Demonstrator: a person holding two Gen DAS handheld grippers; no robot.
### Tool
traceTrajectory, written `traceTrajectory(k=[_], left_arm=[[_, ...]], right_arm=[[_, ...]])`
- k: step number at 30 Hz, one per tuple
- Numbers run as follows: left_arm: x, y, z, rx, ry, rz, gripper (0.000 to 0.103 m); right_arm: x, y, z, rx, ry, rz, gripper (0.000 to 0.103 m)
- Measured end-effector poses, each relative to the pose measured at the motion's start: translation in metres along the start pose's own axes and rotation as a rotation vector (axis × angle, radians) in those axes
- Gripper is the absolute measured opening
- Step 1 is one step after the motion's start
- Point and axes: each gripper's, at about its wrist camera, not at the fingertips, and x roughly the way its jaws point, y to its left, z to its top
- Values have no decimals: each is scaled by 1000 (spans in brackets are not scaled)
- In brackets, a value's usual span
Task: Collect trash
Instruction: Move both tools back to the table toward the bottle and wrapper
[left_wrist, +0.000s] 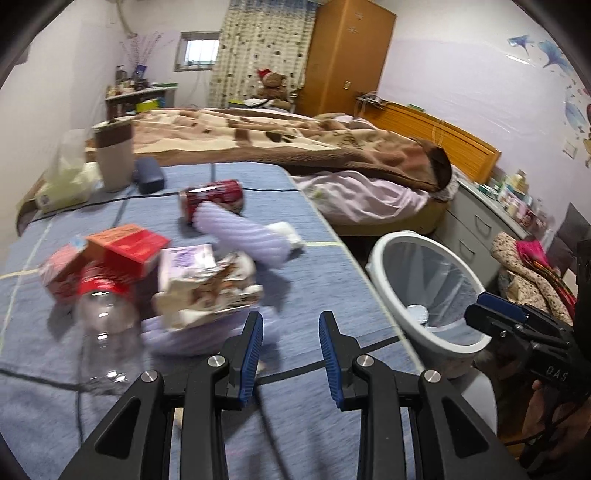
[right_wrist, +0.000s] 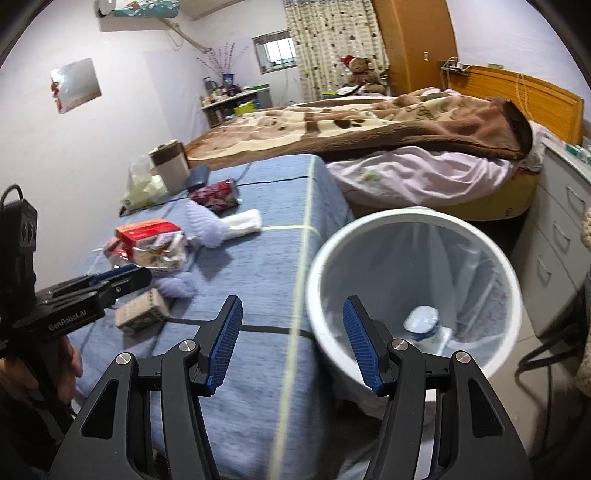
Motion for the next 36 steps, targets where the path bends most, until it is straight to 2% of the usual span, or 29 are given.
traceTrajectory(k=[15, 16, 17, 18, 19, 23, 36], left_arm=[[-31, 69, -2, -131, -54, 188, 31], [-31, 74, -1, -139, -55, 199, 35], [-31, 77, -1, -145, -56, 203, 39], [-31, 83, -1, -157, -60, 203, 51], [-31, 86, 0, -164, -65, 202, 58], [-26, 97, 4, -176, -74, 217, 60], [9, 127, -7, -234, 3, 208, 60]], right_arm=[[18, 35, 9, -70, 41, 70, 58], [19, 37, 10, -75, 42, 74, 58], [20, 40, 11, -80, 42, 77, 58], [21, 41, 12, -84, 43, 80, 58], [22, 43, 13, -90, 43, 82, 58], [28, 50, 17, -103, 50, 90, 58], [59, 69, 29, -120, 93, 138, 58]])
